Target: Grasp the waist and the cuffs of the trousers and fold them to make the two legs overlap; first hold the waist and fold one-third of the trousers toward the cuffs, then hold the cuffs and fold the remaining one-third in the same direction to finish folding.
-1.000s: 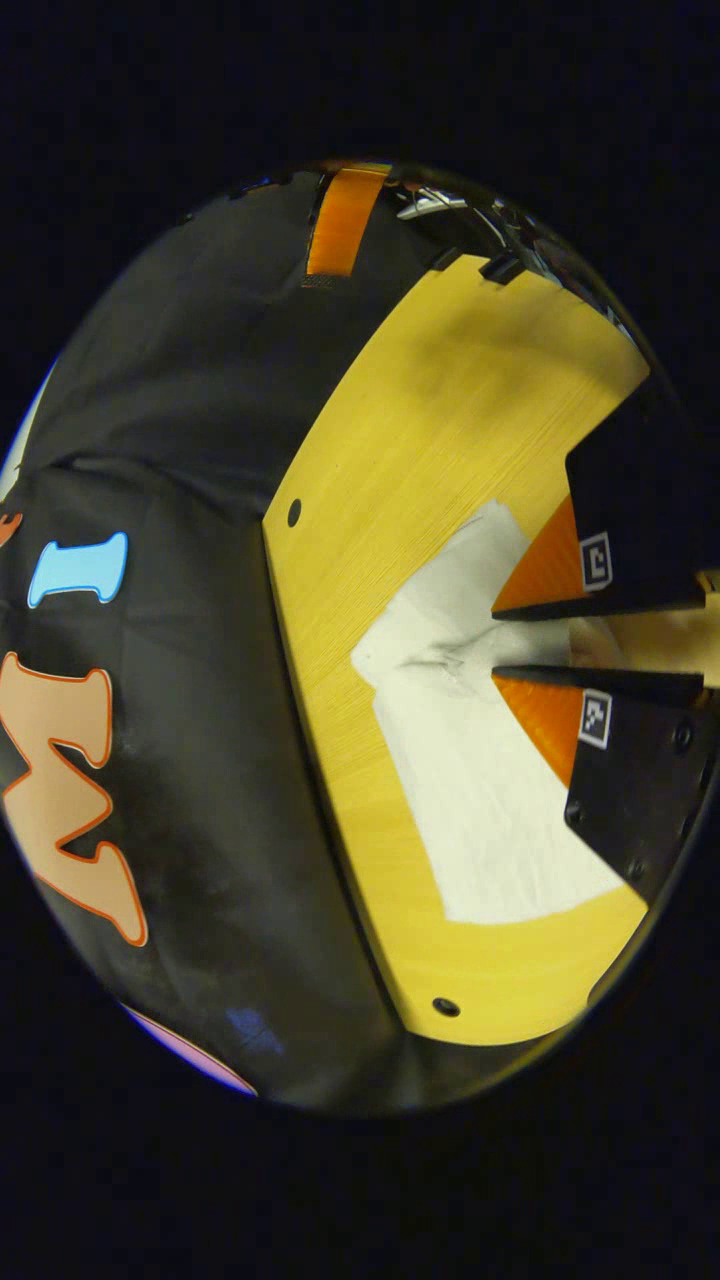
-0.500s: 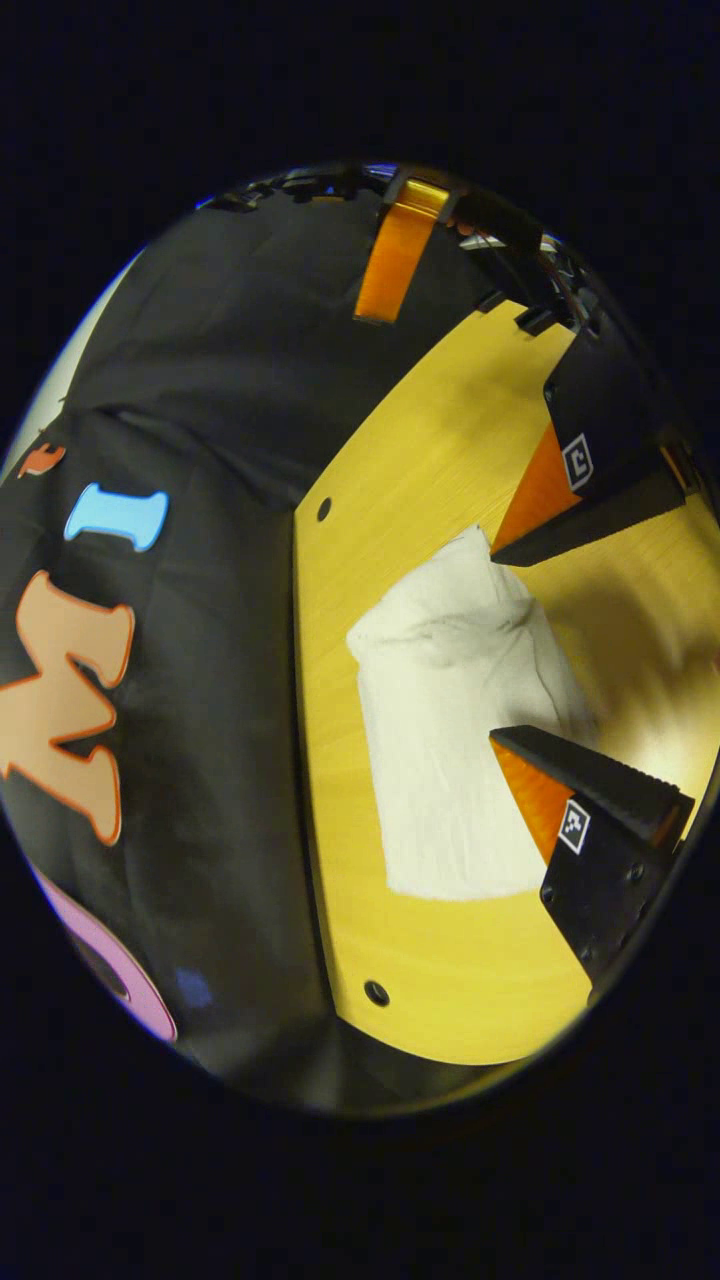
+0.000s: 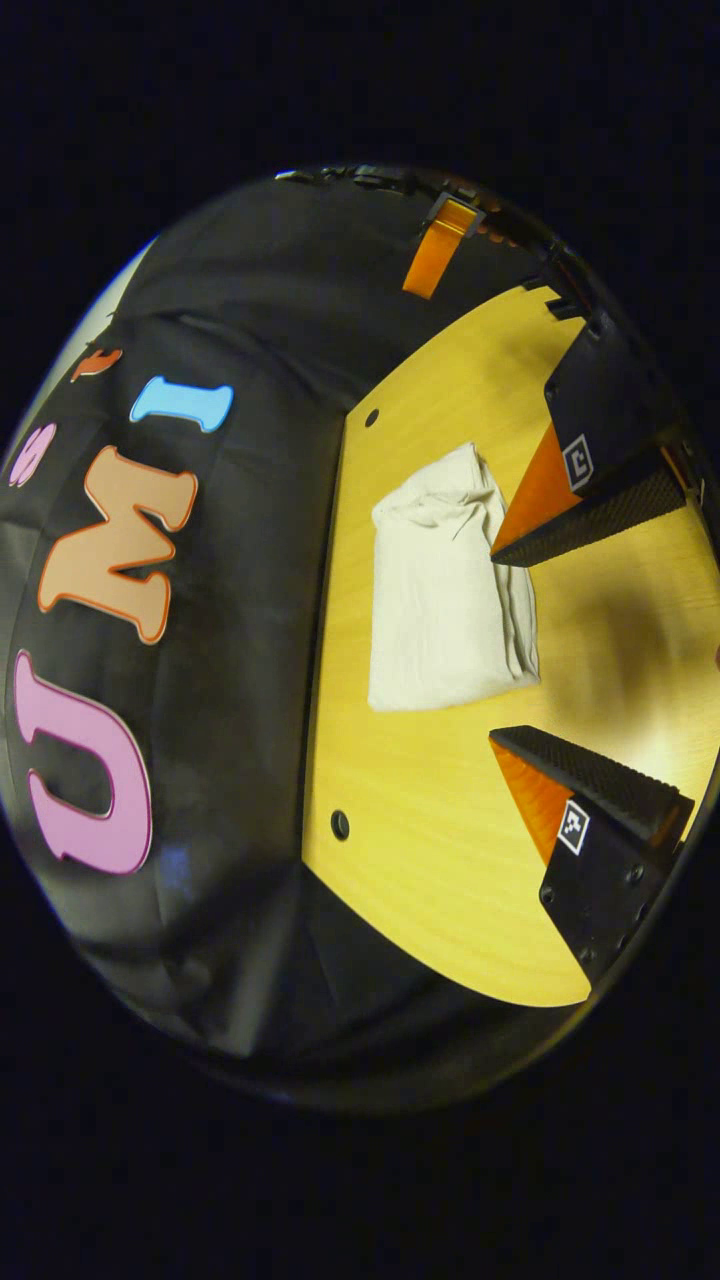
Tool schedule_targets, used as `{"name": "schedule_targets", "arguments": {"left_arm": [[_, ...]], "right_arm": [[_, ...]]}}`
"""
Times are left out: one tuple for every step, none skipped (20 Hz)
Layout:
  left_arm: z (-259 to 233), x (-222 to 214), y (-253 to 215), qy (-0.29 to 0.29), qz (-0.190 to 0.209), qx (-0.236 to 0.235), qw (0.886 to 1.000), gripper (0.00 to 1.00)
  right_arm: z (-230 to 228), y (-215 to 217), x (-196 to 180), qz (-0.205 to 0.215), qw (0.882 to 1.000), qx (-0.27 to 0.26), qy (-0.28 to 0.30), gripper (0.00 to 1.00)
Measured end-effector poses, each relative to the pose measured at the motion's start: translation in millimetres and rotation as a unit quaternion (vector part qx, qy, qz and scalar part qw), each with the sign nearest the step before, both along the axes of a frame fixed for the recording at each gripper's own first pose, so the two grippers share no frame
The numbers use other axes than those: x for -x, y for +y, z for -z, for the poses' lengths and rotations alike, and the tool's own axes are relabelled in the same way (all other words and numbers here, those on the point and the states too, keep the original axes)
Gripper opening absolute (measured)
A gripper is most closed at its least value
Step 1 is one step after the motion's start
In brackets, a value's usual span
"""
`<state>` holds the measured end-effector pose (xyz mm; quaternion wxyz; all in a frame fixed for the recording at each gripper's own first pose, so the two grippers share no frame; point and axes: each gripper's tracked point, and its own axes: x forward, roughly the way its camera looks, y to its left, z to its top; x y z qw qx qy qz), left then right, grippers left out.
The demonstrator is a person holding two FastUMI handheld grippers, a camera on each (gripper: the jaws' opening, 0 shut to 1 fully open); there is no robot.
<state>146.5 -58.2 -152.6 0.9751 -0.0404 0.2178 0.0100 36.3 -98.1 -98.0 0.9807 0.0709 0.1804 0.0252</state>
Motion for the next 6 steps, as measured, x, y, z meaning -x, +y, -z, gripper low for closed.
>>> {"name": "schedule_targets", "arguments": {"left_arm": [[-5,7,10,-0.007,-0.013,-0.006,1.0,0.95],[-8,10,15,-0.013,-0.024,-0.013,1.0,0.95],[-10,14,19,-0.018,-0.031,-0.017,0.999,0.95],[-12,17,20,-0.021,-0.035,-0.018,0.999,0.95],[-14,21,21,-0.022,-0.039,-0.017,0.999,0.95],[-13,24,20,-0.021,-0.043,-0.016,0.999,0.95]], "right_arm": [[1,-1,3,0.001,1.0,0.005,0.0,0.96],[3,-1,5,0.001,1.0,0.004,0.0,0.96],[5,-1,8,0.001,1.0,0.0,0.002,0.96],[8,-1,10,0.0,1.0,-0.002,0.003,0.96],[10,-1,12,-0.002,1.0,-0.003,0.006,0.91],[14,-2,14,-0.004,1.0,-0.002,0.008,0.96]]}}
